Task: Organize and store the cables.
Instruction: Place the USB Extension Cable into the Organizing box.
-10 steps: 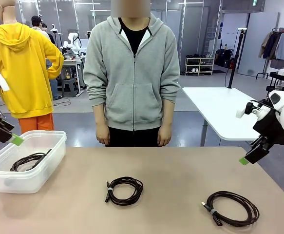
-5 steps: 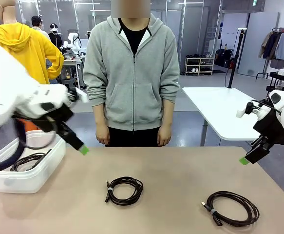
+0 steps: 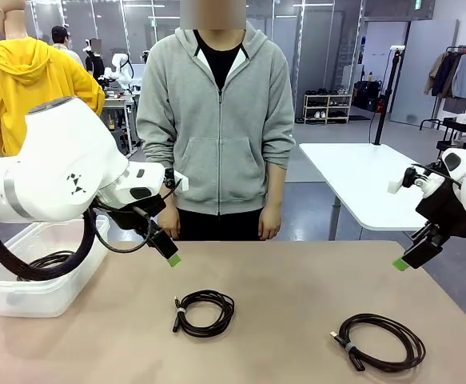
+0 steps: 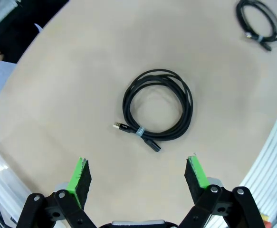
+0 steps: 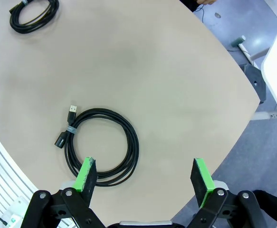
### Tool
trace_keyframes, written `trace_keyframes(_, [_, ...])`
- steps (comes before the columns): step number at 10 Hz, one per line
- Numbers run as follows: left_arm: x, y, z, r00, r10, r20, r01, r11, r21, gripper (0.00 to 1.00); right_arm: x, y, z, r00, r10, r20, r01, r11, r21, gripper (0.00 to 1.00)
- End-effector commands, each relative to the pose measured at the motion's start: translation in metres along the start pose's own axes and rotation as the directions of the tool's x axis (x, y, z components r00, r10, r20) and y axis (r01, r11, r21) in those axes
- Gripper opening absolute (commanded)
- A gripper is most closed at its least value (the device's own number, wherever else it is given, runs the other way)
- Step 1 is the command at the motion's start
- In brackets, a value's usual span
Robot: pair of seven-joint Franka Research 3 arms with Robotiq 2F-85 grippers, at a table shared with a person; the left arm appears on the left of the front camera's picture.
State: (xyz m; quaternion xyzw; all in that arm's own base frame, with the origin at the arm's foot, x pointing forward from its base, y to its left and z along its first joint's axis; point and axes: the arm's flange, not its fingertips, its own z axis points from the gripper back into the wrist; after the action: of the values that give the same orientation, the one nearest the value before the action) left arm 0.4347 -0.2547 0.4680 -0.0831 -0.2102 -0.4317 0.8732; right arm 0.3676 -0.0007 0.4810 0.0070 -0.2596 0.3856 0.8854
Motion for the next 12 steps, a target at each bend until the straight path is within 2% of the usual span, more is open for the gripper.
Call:
trace_keyframes(1, [-0.008, -0.002, 0.010, 1.000, -0.008, 0.010, 0.008, 1.000, 0.006, 1.00, -0.001, 0.000, 0.001, 1.000, -0.025, -0.001, 0.025, 1.000, 0.006, 1.00])
trace_keyframes(4, [-0.001, -0.001, 0.005, 1.000, -0.002, 0.006, 0.002, 1.000, 0.006, 1.00, -0.001, 0.000, 0.001, 1.000, -0.025, -0.001, 0.025, 1.000, 0.006, 1.00])
trace_keyframes(5, [0.017, -0.014, -0.013, 0.996, 0.082, -0.037, -0.080, 0.995, 0.058, 1.00, -0.001, 0.000, 0.001, 1.000, -0.025, -0.001, 0.025, 1.000, 0.006, 1.00])
trace_keyframes(6, [0.038, -0.028, -0.039, 0.938, 0.314, -0.147, -0.287, 0.941, 0.177, 1.00, -0.001, 0.000, 0.001, 1.000, -0.025, -0.001, 0.025, 1.000, 0.006, 1.00])
trace_keyframes(7, [0.049, -0.041, -0.054, 0.918, 0.359, -0.167, -0.320, 0.921, 0.221, 1.00, -0.001, 0.000, 0.001, 1.000, -0.025, -0.001, 0.025, 1.000, 0.006, 1.00])
trace_keyframes(8, [0.052, -0.042, -0.060, 0.890, 0.439, -0.121, -0.409, 0.888, 0.211, 1.00, -0.001, 0.000, 0.001, 1.000, -0.025, -0.001, 0.025, 1.000, 0.006, 1.00])
trace_keyframes(9, [0.051, -0.038, -0.069, 0.844, 0.523, -0.119, -0.479, 0.835, 0.269, 1.00, -0.001, 0.000, 0.001, 1.000, -0.025, -0.001, 0.025, 1.000, 0.006, 1.00])
trace_keyframes(11, [0.045, -0.031, -0.092, 0.737, 0.662, -0.139, -0.613, 0.740, 0.277, 1.00, -0.001, 0.000, 0.001, 1.000, -0.025, -0.001, 0.025, 1.000, 0.006, 1.00])
trace_keyframes(12, [0.041, -0.030, -0.104, 0.684, 0.707, -0.179, -0.639, 0.700, 0.320, 1.00, -0.001, 0.000, 0.001, 1.000, -0.025, -0.001, 0.025, 1.000, 0.006, 1.00])
